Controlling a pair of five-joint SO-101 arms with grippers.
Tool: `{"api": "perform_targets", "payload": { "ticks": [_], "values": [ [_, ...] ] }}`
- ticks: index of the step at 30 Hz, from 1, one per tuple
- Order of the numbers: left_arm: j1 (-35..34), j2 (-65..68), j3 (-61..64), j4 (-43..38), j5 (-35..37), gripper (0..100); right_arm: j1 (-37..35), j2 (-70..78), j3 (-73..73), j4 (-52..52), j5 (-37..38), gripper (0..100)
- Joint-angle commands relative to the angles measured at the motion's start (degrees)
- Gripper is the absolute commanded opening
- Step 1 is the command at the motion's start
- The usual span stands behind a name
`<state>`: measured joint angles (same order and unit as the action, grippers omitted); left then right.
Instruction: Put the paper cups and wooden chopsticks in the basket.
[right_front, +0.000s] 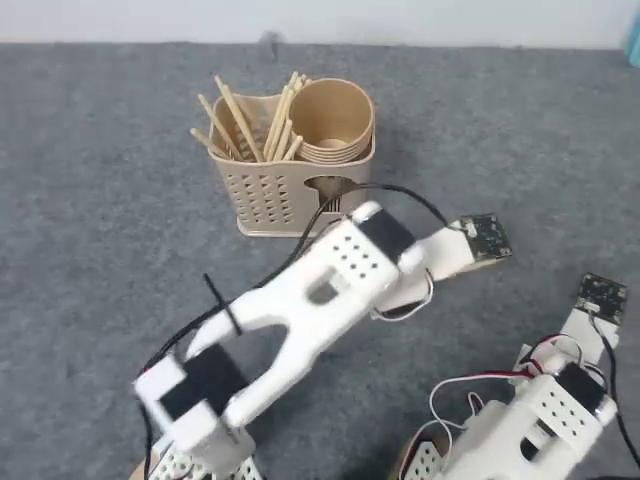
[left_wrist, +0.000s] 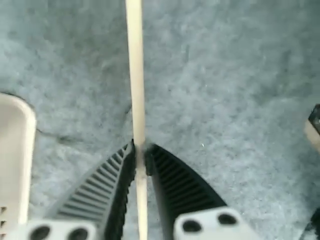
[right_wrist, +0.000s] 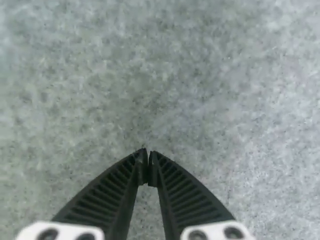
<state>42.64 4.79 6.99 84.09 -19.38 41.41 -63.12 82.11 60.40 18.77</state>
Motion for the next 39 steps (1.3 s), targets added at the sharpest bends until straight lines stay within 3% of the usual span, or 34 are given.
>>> {"api": "perform_targets", "payload": {
  "ticks": [1,16,23,27,34,39],
  "values": [
    [0.18,-8.35,2.07,-2.46,-0.44,1,-0.75,0.40,-0.35,-0.92,-0.53,1.2],
    [-0.18,-45.71,20.97,-14.15,-0.09,1,-0.75,0.40,-0.35,-0.92,-0.53,1.2],
    [-8.79,-64.00,23.08,-19.08,0.26,1,-0.75,0.40,-0.35,-1.01,-0.53,1.2],
    [-16.70,-70.24,23.16,-25.67,6.77,1,-0.75,0.40,-0.35,-1.01,-0.62,1.2],
    [-34.02,-71.74,32.40,-51.96,18.64,1,-0.75,0.40,-0.35,-1.01,-0.62,1.2],
    [-37.27,-71.74,47.60,-80.09,27.52,1,-0.75,0.40,-0.26,-1.01,-0.62,1.2]
  ]
}}
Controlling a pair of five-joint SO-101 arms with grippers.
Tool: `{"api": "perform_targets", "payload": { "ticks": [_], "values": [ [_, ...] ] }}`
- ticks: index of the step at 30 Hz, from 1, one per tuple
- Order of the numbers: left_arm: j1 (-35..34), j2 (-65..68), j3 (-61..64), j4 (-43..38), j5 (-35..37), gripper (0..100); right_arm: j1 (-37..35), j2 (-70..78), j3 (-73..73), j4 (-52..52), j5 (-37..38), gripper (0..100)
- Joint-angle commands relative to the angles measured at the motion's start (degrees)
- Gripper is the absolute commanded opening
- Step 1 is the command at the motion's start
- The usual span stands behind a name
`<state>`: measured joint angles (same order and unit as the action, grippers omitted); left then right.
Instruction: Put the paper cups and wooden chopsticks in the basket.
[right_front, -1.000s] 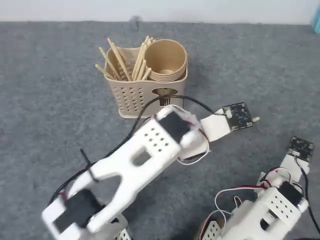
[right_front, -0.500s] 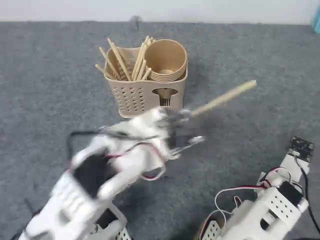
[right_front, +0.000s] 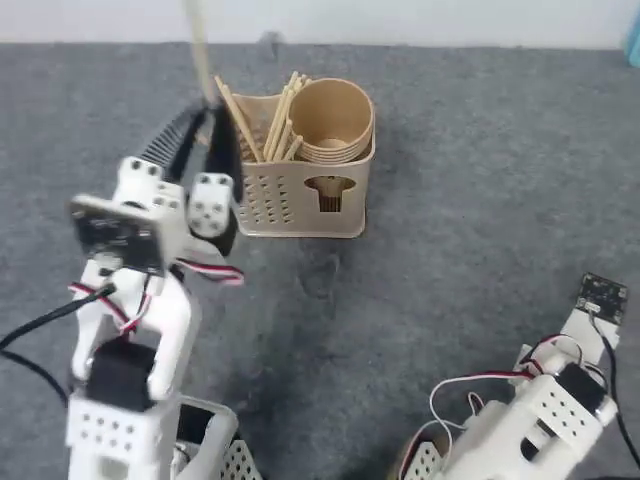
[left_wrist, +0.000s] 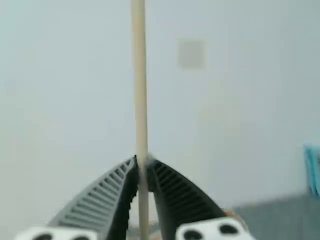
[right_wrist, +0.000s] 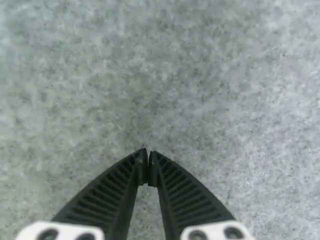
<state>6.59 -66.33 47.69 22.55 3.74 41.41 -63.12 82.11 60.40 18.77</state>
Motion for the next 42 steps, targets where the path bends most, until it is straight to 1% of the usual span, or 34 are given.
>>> {"api": "perform_targets", "payload": {
  "ticks": [1,3,4,5,6,10,12,16,24,29,30,32,35,38,40,42],
  "values": [
    [-1.23,-0.62,10.33,-24.35,4.75,1,-0.75,0.40,-0.26,-1.01,-0.62,1.2],
    [-1.14,-0.53,16.40,-34.81,4.66,1,-0.75,0.40,-0.26,-1.01,-0.62,1.2],
    [-1.14,-0.53,18.95,-38.59,4.75,1,-0.75,0.40,-0.26,-1.01,-0.62,1.2],
    [-1.14,-0.53,20.97,-41.05,4.84,1,-0.75,0.40,-0.26,-1.01,-0.62,1.2],
    [-1.14,-0.53,22.20,-41.85,4.84,1,-0.75,0.40,-0.26,-1.01,-0.62,1.2],
    [-1.23,-0.44,22.64,-36.04,4.92,1,-0.75,0.40,-0.26,-1.01,-0.62,1.2],
    [-1.05,-0.35,22.73,-34.64,5.01,1,-0.75,0.40,-0.26,-1.01,-0.62,1.2],
    [-0.79,4.48,20.35,-34.73,5.01,1,-0.75,0.40,-0.26,-0.92,-0.62,1.2],
    [-0.97,22.24,10.95,-34.81,5.01,1,-0.75,0.40,-0.26,-0.84,-0.62,1.1],
    [-0.97,27.34,9.19,-34.81,4.84,2,-0.75,0.40,-0.26,-0.75,-0.53,1.1],
    [-0.97,27.96,9.10,-34.64,4.75,3,-0.75,0.40,-0.26,-0.75,-0.53,1.1],
    [-1.05,28.04,9.19,-34.46,4.75,8,-0.75,0.40,-0.26,-0.75,-0.53,1.2],
    [-3.16,26.99,9.27,-34.37,4.92,15,-0.75,0.40,-0.26,-0.75,-0.44,1.2],
    [-5.63,24.53,9.27,-34.29,4.66,15,-0.75,0.40,-0.26,-0.75,-0.44,1.2],
    [-7.03,21.89,8.75,-31.21,4.57,14,-0.75,0.40,-0.26,-0.75,-0.35,1.2],
    [-7.74,17.85,7.25,-24.97,4.57,14,-0.75,0.40,-0.26,-0.75,-0.35,1.2]
  ]
}}
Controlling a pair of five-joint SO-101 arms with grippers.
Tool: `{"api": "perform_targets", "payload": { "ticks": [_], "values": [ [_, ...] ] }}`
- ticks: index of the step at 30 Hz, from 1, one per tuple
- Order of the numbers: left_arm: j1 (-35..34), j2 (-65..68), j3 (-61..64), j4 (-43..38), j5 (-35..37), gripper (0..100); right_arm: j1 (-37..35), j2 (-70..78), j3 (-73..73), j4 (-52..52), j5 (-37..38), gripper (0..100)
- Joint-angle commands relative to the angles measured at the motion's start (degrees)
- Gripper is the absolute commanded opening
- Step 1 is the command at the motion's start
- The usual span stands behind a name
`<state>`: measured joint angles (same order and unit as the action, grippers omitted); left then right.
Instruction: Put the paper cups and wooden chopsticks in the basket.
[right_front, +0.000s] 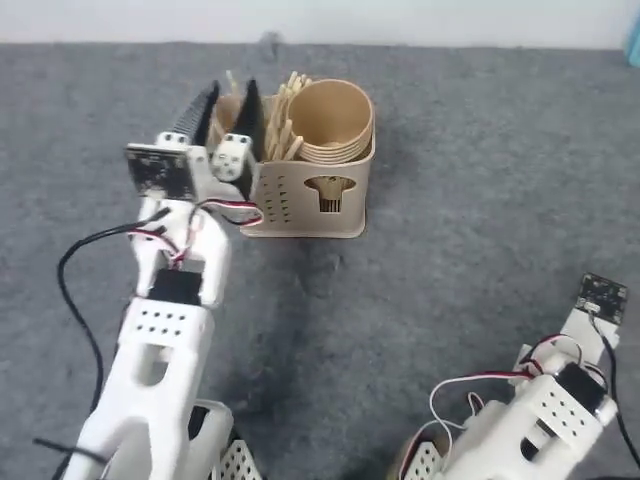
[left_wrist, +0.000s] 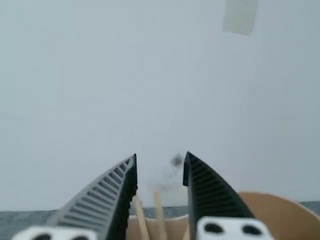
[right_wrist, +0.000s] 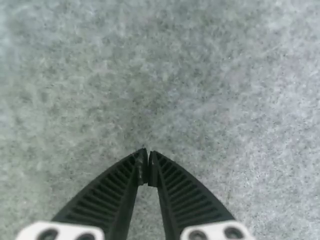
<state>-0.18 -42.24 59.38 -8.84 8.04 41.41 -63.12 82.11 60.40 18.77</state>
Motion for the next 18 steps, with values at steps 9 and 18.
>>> {"api": "perform_targets", "payload": {
  "ticks": [9,18],
  "values": [
    [-2.02,-30.07,-13.49,44.31,0.35,14,-1.10,-0.13,-0.79,-0.57,-0.70,0.9],
    [-9.49,-42.29,-13.14,64.53,0.44,14,-10.59,-0.13,-15.30,2.42,-7.38,0.9]
  ]
}}
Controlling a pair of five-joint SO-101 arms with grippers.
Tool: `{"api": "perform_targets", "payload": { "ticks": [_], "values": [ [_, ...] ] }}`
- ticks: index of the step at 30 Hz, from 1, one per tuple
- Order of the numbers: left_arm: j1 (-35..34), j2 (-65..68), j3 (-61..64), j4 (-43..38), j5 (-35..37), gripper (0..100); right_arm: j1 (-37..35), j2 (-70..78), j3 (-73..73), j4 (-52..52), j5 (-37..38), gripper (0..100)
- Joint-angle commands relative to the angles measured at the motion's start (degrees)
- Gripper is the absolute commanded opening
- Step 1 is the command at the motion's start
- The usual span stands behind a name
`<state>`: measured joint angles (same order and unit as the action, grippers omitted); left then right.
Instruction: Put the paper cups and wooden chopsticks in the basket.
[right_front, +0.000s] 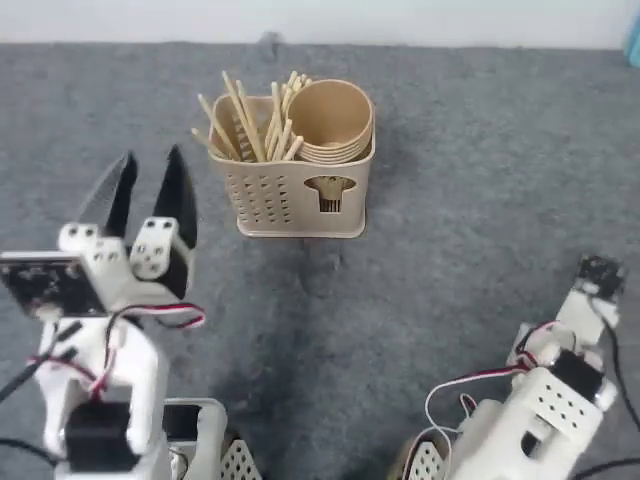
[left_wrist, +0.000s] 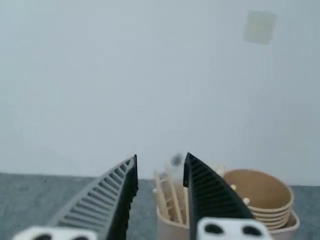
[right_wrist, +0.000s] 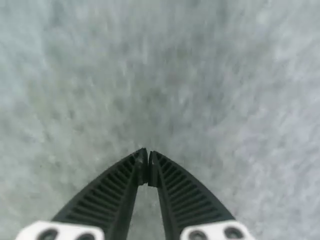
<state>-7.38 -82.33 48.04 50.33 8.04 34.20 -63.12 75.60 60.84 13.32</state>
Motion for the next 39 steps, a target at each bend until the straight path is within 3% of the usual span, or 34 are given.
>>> {"api": "perform_targets", "payload": {
  "ticks": [1,5,9,11,15,20,27,34,39],
  "values": [
    [-3.34,-3.08,-1.10,7.30,0.44,14,-5.49,-0.13,-11.34,3.74,-2.02,0.9],
    [-6.24,-6.86,5.67,10.64,0.44,13,-17.63,-0.57,-21.45,12.18,-2.46,0.9],
    [-6.86,-14.07,16.40,10.64,0.35,2,-29.49,-6.20,-27.16,16.92,-8.62,0.9],
    [-6.95,-18.81,20.88,11.43,0.35,1,-34.33,-11.03,-26.90,17.36,-10.55,0.9],
    [-6.86,-22.33,25.19,14.42,0.26,1,-41.01,-20.00,-20.31,17.10,-7.30,0.9],
    [-4.40,-22.15,33.45,11.52,-2.29,1,-47.78,-28.97,-5.01,15.16,-5.71,0.9],
    [-3.52,-22.24,41.80,10.81,-2.11,1,-46.55,-40.84,4.31,15.34,-13.89,1.1],
    [-3.78,-22.15,48.31,11.69,-2.20,1,-45.76,-40.66,16.44,13.41,-14.15,1.2],
    [-3.52,-22.15,48.48,21.71,-2.46,1,-43.03,-40.66,18.37,15.08,-14.15,1.2]
  ]
}}
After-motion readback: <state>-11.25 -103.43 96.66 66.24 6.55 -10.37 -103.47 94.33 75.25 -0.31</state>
